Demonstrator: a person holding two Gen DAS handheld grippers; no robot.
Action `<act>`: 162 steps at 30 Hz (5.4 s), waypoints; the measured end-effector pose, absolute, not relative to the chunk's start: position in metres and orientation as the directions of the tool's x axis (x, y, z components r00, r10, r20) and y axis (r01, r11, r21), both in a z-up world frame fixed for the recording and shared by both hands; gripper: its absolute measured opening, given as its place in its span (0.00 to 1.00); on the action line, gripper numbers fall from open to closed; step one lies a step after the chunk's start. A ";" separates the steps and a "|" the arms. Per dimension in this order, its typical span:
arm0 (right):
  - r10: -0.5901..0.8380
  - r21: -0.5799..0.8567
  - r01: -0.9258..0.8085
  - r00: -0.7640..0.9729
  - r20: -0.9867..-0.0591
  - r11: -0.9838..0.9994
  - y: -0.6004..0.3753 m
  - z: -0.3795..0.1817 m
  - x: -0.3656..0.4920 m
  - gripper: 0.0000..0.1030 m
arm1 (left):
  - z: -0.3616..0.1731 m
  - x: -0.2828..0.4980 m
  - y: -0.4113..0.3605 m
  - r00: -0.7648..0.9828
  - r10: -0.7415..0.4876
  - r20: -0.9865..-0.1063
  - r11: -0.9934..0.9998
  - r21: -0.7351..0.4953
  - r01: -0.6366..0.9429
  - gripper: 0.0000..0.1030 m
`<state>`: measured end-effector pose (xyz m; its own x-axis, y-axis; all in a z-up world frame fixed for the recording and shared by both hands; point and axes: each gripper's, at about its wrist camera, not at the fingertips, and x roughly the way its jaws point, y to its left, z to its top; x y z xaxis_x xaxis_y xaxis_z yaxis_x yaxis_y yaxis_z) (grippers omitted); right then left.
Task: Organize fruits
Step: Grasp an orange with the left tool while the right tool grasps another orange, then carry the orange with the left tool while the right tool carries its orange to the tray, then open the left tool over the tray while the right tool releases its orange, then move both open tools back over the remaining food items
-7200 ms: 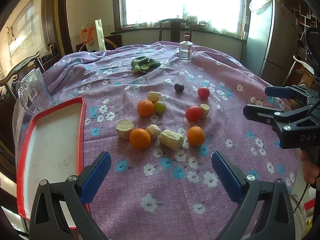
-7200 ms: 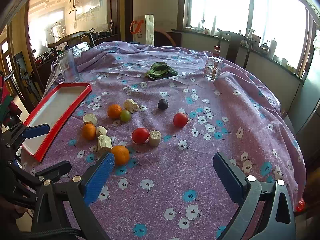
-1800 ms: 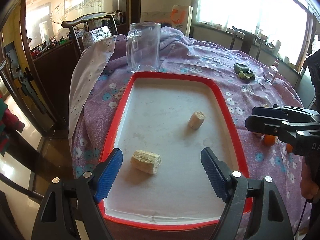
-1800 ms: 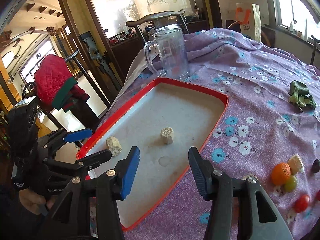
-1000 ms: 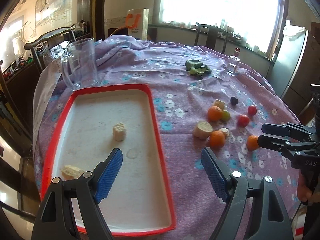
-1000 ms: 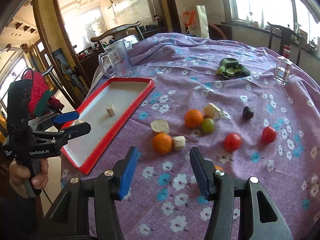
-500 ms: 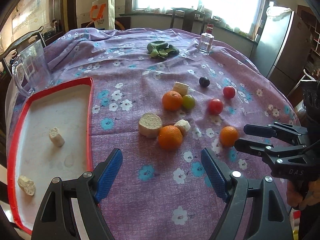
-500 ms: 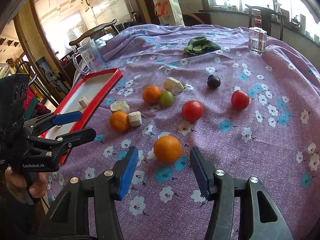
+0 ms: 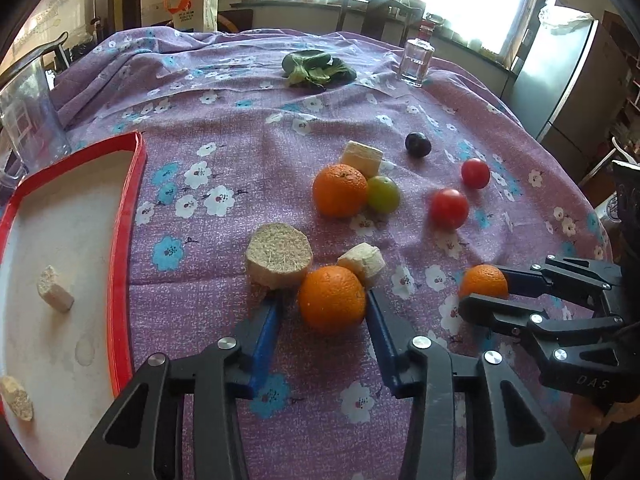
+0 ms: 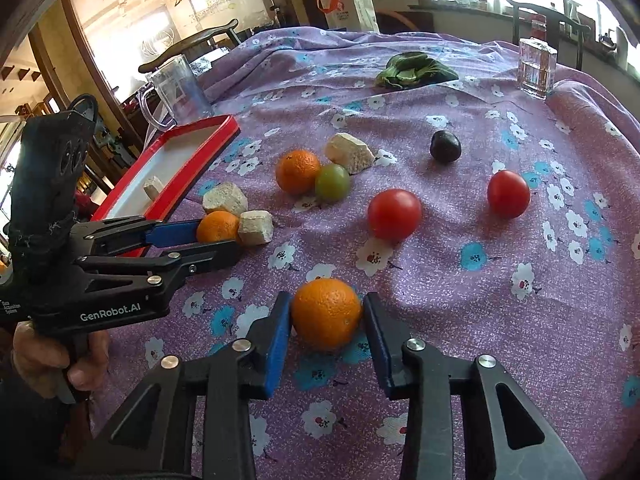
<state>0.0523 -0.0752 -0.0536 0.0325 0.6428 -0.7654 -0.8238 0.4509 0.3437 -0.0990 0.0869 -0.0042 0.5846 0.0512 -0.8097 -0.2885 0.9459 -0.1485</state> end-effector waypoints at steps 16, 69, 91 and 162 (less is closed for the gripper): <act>0.679 0.364 -0.816 0.047 -0.733 0.449 -0.094 -0.031 0.043 0.33 | 0.027 -0.139 0.080 0.650 0.057 -0.758 0.951 -0.157 -0.266 0.30; 0.717 0.349 -0.908 -0.082 -0.693 0.233 0.040 0.011 -0.031 0.33 | 0.051 -0.253 0.171 0.652 0.219 -0.726 0.858 -0.176 -0.483 0.30; 0.681 0.352 -0.912 -0.122 -0.722 0.210 0.181 0.001 -0.018 0.33 | 0.027 -0.228 0.261 0.578 0.282 -0.766 0.784 -0.163 -0.598 0.30; 0.671 0.286 -0.833 0.131 -0.730 0.474 -0.061 0.000 0.035 0.58 | 0.051 -0.175 0.121 0.604 0.135 -0.785 0.912 -0.139 -0.385 0.61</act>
